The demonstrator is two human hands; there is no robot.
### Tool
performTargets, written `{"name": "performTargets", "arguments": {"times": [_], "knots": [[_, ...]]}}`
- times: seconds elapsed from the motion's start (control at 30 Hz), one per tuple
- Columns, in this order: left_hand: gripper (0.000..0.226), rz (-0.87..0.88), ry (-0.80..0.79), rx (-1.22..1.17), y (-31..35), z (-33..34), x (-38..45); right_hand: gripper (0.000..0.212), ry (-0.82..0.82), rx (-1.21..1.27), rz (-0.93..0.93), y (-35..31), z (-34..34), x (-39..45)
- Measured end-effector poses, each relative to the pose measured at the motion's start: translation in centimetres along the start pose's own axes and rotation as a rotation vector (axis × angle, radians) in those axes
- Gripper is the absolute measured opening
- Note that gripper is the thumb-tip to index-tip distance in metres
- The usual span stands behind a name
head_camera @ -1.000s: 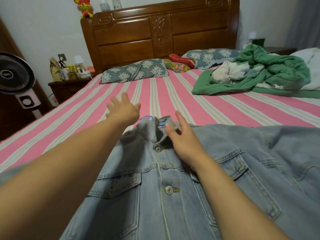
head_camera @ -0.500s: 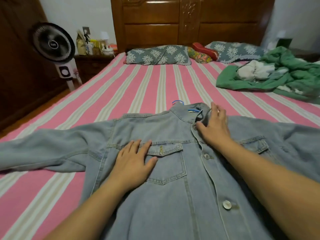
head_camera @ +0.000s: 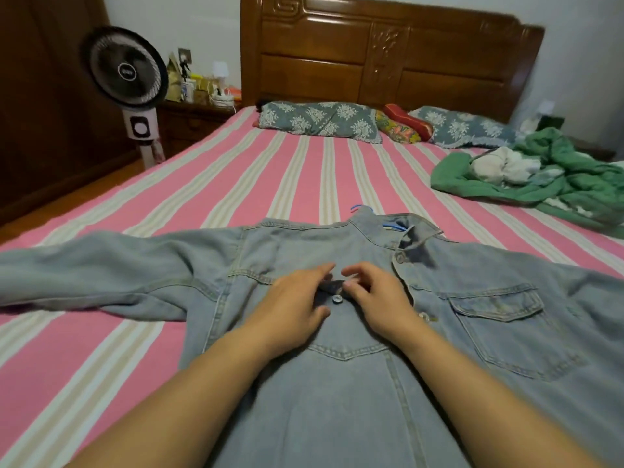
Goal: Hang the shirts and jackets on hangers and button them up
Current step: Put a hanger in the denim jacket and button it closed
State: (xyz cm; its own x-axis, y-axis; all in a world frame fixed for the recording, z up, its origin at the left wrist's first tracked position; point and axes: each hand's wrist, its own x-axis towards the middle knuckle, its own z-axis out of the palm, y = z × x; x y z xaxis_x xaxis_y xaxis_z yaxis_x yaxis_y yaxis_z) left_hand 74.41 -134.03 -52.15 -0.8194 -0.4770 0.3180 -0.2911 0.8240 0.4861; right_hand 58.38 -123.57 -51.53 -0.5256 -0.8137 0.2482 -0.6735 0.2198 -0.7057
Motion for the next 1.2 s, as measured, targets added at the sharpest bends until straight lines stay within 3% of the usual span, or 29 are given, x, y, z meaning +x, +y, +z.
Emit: {"name": "performTargets", "arguments": {"times": [0.07,0.17,0.23,0.3,0.37,0.53,0.63,0.83,1.0,1.2], "knots": [[0.060,-0.095,-0.056,-0.144,-0.3,-0.3,2.5,0.015,-0.006,0.117,0.028,0.3,0.0,0.3],[0.013,-0.167,-0.105,-0.223,-0.3,-0.4,4.8,0.021,0.068,0.091,-0.094,0.9,0.0,0.3],[0.018,-0.231,-0.124,-0.329,-0.5,0.1,5.2,0.027,0.046,0.050,-0.200,1.2,-0.1,0.0],[0.022,-0.298,-0.125,-0.418,-0.9,0.2,5.1,0.016,-0.038,-0.059,-0.270,1.3,-0.3,0.0],[0.022,-0.339,-0.145,-0.468,-1.1,0.0,5.1,0.027,-0.096,-0.195,-0.303,1.7,-0.1,0.2],[0.013,-0.319,-0.201,-0.463,-1.4,-0.3,5.2,0.007,0.044,-0.350,-0.405,1.5,1.0,0.0],[0.002,-0.290,-0.240,-0.456,-1.0,-0.9,4.9,0.007,0.092,-0.322,-0.418,1.5,1.1,-0.2],[0.005,-0.200,-0.208,-0.329,-0.2,-1.2,4.6,0.009,0.181,-0.220,-0.379,1.2,1.1,-0.5],[0.012,-0.236,-0.276,-0.452,-0.3,-2.8,4.3,0.012,0.213,-0.217,-0.355,0.8,0.8,-0.7],[0.013,-0.209,-0.278,-0.415,0.0,-2.6,4.6,0.008,0.108,-0.250,-0.372,1.0,1.1,-0.7]]}}
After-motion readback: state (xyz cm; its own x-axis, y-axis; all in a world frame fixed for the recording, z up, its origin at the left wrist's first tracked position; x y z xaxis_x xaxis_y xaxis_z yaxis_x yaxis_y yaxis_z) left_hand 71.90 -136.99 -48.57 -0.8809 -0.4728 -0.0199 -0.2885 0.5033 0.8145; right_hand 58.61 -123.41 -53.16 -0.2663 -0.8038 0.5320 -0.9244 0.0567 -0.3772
